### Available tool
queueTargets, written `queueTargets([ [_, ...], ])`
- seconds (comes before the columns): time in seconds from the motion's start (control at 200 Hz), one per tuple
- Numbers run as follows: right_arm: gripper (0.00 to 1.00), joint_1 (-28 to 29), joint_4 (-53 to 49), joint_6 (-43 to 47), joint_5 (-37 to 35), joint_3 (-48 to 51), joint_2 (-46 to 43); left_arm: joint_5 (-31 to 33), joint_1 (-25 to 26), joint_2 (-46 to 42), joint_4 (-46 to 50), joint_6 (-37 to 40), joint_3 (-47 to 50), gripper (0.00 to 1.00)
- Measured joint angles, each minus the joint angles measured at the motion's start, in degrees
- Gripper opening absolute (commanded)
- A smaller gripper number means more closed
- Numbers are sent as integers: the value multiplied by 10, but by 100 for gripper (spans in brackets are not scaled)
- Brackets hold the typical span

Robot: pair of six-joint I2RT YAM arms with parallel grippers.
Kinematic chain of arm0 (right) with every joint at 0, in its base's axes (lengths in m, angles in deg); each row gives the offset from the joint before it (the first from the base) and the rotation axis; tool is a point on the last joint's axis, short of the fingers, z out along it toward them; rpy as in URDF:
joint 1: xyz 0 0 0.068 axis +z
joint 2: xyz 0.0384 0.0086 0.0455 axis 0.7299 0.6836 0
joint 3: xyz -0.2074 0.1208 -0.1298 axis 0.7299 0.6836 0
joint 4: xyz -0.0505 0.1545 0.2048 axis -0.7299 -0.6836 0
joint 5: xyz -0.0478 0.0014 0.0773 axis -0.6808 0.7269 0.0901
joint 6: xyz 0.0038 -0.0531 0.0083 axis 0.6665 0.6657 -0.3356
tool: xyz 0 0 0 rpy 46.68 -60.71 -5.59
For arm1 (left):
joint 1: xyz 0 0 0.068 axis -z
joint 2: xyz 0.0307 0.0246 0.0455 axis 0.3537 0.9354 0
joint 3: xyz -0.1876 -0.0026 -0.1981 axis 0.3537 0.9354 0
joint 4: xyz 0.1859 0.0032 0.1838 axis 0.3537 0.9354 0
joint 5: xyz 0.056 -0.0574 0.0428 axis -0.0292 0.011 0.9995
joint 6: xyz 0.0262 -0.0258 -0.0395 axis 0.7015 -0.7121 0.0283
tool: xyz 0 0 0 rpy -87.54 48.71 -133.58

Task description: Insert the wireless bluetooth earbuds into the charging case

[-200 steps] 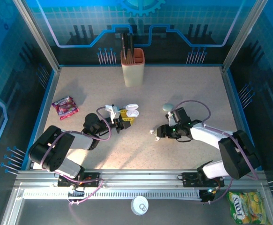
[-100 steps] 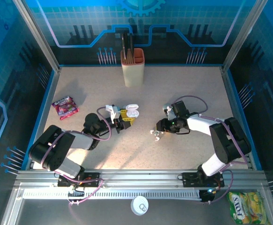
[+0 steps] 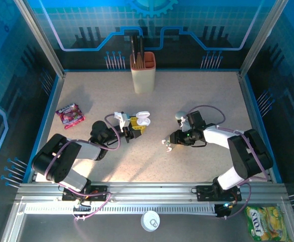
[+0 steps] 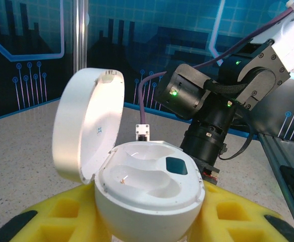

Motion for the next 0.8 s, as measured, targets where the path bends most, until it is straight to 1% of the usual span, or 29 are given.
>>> queueTargets([
  [0.11, 45, -1, -3, 0, -2, -1, -17, 0, 0, 0, 0, 0, 0, 36],
  [0.215, 45, -5, -8, 1, -4, -14, -13, 0, 0, 0, 0, 0, 0, 36],
  [0.44, 44, -7, 3, 7, 6, -53, 46, 0, 0, 0, 0, 0, 0, 36],
  [0.62, 43, -8, 9, 7, 13, -49, 63, 0, 0, 0, 0, 0, 0, 36],
  [0.8, 40, -10, 22, 4, 28, -10, 34, 0, 0, 0, 0, 0, -1, 36],
])
